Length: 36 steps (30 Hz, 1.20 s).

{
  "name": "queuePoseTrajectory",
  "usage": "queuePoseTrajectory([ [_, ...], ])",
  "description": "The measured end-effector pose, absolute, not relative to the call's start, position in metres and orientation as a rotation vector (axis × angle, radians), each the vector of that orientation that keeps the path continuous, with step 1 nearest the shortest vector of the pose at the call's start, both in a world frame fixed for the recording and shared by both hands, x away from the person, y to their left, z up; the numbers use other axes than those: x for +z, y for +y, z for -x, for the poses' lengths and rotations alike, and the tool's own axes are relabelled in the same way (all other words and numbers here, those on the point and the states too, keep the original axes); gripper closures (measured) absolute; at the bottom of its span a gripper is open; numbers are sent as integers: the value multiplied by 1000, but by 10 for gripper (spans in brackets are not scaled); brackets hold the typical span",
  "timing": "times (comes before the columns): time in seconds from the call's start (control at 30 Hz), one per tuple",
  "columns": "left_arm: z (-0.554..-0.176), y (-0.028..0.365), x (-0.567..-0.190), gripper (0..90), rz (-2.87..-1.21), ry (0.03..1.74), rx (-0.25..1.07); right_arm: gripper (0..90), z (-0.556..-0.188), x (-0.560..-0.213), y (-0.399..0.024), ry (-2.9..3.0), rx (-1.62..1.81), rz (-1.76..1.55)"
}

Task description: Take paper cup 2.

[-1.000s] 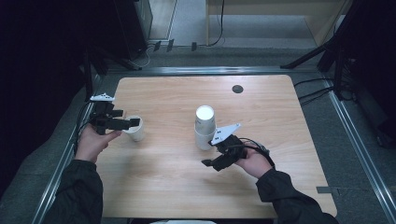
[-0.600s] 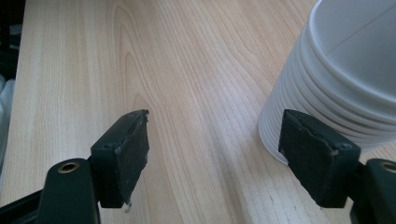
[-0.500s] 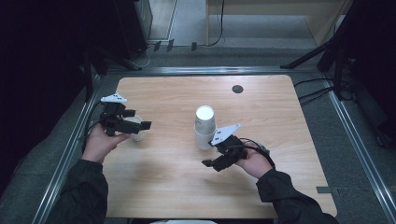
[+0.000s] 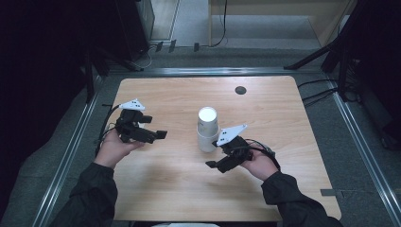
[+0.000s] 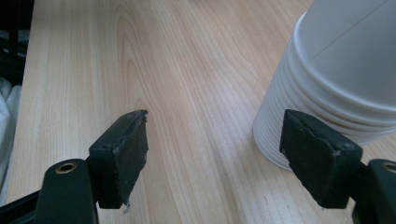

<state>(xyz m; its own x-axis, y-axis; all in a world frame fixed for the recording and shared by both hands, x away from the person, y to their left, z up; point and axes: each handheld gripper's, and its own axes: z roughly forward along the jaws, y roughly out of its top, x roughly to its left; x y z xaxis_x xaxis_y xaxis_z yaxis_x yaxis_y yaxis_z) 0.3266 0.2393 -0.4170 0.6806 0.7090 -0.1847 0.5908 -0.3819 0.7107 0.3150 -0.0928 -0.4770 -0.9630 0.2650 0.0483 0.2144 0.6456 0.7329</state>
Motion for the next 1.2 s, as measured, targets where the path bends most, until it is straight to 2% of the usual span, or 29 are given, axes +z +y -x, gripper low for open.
queuePoseTrajectory([
  [0.4,-320,218,-424,71,-2129,917,156,178,-316,-461,-105,2783,1310,-447],
  [0.9,-308,190,-436,77,-2159,827,95,162,-327,-445,-119,2804,1293,-488],
  [1.2,-297,174,-444,76,-2207,766,102,164,-338,-433,-126,2757,1306,-548],
])
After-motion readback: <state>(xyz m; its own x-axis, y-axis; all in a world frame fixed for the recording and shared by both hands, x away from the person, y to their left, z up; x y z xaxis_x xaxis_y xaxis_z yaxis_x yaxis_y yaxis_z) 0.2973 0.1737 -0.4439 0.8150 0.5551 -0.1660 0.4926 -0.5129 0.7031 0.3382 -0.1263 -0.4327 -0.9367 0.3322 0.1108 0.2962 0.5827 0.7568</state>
